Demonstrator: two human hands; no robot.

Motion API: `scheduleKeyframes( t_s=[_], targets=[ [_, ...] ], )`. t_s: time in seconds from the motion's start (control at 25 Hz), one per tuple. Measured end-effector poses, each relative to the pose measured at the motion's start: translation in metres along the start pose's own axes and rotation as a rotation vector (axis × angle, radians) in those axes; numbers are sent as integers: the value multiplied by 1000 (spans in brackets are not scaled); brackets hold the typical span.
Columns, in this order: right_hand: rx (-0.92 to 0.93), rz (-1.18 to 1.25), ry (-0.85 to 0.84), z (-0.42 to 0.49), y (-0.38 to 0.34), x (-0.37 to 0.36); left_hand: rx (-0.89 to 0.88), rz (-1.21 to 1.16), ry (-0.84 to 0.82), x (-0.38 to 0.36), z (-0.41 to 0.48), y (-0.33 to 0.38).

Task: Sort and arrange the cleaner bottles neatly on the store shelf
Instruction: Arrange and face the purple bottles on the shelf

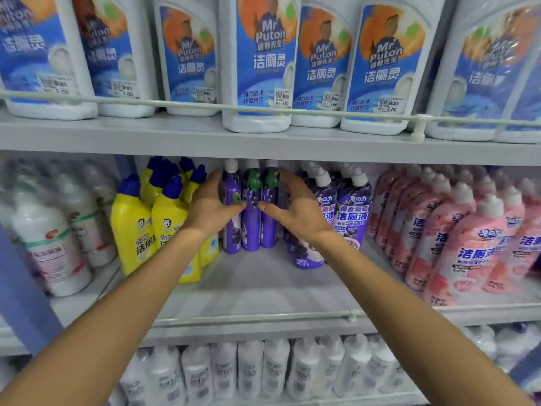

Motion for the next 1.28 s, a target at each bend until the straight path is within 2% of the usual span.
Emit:
scheduleKeyframes(
  t_s=[0.2, 0.32, 0.48, 0.64, 0.84, 0.96, 1.08, 1.16, 1.28],
  targets=[
    [-145, -152, 46, 68, 13, -37, 86, 205, 40, -20, 34, -3],
    [-243, -145, 32, 77, 21, -45, 123, 273, 56, -30, 43, -10],
    [-210, -200, 93, 73, 25, -44, 66, 408, 128, -36, 44, -14],
    [-144, -288, 71, 66, 16, -45, 30, 443, 104, -32, 38, -6],
    [-86, -200, 44, 40, -3, -20, 13, 258, 21, -11, 13, 3],
    [-34, -79, -76, 7, -13, 7, -33, 72, -109, 12, -15, 8],
    [-86, 152, -105, -24, -13, 19, 53, -192, -271, 31, -42, 16],
    [-168, 264, -57, -45, -6, 9, 107, -285, -276, 34, -60, 14],
    [-209, 239, 7, -68, 8, -10, 103, -226, -214, 23, -81, -2]
  ],
)
Point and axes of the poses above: each hand's wrist, its own z-axis towards the middle knuckle, its own x-axis out of the back of the hand, y = z × x, the point moved 3 cm from there along z, towards the middle knuckle, and after that the axes turned 7 degrees about y, right-handed, at the moved point
